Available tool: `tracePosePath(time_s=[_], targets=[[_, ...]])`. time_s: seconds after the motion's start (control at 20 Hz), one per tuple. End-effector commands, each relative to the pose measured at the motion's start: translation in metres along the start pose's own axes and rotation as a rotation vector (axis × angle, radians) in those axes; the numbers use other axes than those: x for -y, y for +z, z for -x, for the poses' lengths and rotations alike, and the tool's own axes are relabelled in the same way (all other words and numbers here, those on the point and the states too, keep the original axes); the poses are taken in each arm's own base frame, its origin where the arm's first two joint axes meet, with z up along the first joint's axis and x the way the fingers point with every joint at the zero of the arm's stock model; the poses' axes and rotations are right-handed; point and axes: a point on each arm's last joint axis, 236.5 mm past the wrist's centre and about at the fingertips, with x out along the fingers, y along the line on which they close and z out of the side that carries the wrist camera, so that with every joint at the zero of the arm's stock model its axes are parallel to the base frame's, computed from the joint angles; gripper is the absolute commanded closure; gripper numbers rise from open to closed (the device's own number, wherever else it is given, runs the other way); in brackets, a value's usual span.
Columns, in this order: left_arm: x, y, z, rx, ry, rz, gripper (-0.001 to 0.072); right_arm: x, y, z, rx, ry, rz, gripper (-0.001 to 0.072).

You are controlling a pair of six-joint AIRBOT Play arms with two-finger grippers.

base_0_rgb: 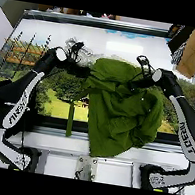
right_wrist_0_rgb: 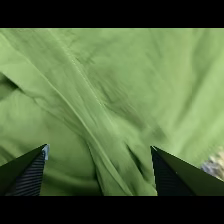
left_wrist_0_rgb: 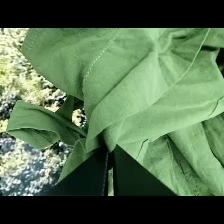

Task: Fold the clothes and pants, and hang the long-sleeved shirts on hangers.

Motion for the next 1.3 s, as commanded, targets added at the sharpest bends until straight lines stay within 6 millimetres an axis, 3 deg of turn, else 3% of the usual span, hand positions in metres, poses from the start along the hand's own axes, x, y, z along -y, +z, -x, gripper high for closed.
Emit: tracePosePath(time_s=[0.0, 0.15, 0.2, 0.25, 0.3, 0.4, 0.5, 0.6, 0.65, 0.7, 0.8, 0.9, 1.0, 1.05, 1.15, 1.25], targets=[[0.001, 0.0, 0.001, 0.001, -0.001, -0.002, 0.0694, -0.009, -0.001, -0.015, -0.019, 0.014, 0.026, 0.0], [0.001, 0.0, 0.001, -0.001, -0.001, -0.001, 0.0694, -0.013, 0.0, -0.015, -0.022, 0.015, 0.036, 0.0016], [0.001, 0.0, 0.001, -0.002, -0.001, -0.001, 0.0694, -0.013, 0.0, -0.015, -0.022, 0.016, 0.037, 0.0217], [0.001, 0.0, 0.001, -0.002, -0.001, -0.001, 0.0694, -0.014, 0.0, -0.013, -0.022, 0.016, 0.038, 0.0608], [0.001, 0.001, 0.003, 0.004, -0.001, -0.003, 0.0694, -0.012, 0.003, -0.008, -0.011, 0.007, 0.04, 0.0701], [0.009, 0.018, 0.029, 0.071, -0.004, -0.017, 0.0694, -0.007, 0.025, 0.022, 0.057, -0.032, 0.071, 0.0701], [0.033, 0.055, 0.093, 0.217, -0.02, -0.071, 0.0694, -0.003, 0.066, 0.089, 0.204, -0.1, 0.118, 0.0701], [0.079, 0.083, 0.183, 0.392, -0.05, -0.162, 0.0694, -0.011, 0.107, 0.19, 0.408, -0.155, 0.153, 0.0701], [0.108, 0.088, 0.232, 0.483, -0.07, -0.218, 0.0694, -0.017, 0.119, 0.24, 0.504, -0.171, 0.144, 0.0701], [0.132, 0.087, 0.274, 0.562, -0.088, -0.266, 0.0694, -0.025, 0.125, 0.292, 0.602, -0.173, 0.1, 0.0701], [0.184, 0.07, 0.349, 0.702, -0.137, -0.364, 0.0694, -0.042, 0.118, 0.375, 0.744, -0.147, 0.002, 0.0702], [0.221, 0.041, 0.392, 0.77, -0.19, -0.435, 0.0694, -0.056, 0.096, 0.426, 0.821, -0.109, -0.085, 0.0702], [0.24, 0.013, 0.401, 0.766, -0.23, -0.474, 0.0694, -0.066, 0.071, 0.448, 0.821, -0.078, -0.147, 0.0702], [0.24, 0.002, 0.394, 0.744, -0.22, -0.484, 0.0694, -0.068, 0.059, 0.448, 0.789, -0.062, -0.181, 0.0702], [0.218, -0.013, 0.362, 0.666, -0.156, -0.424, 0.0694, -0.069, 0.035, 0.427, 0.658, -0.037, -0.274, 0.0702], [0.181, -0.026, 0.313, 0.558, -0.065, -0.319, 0.0694, -0.067, 0.014, 0.388, 0.504, -0.027, -0.347, 0.0702]])
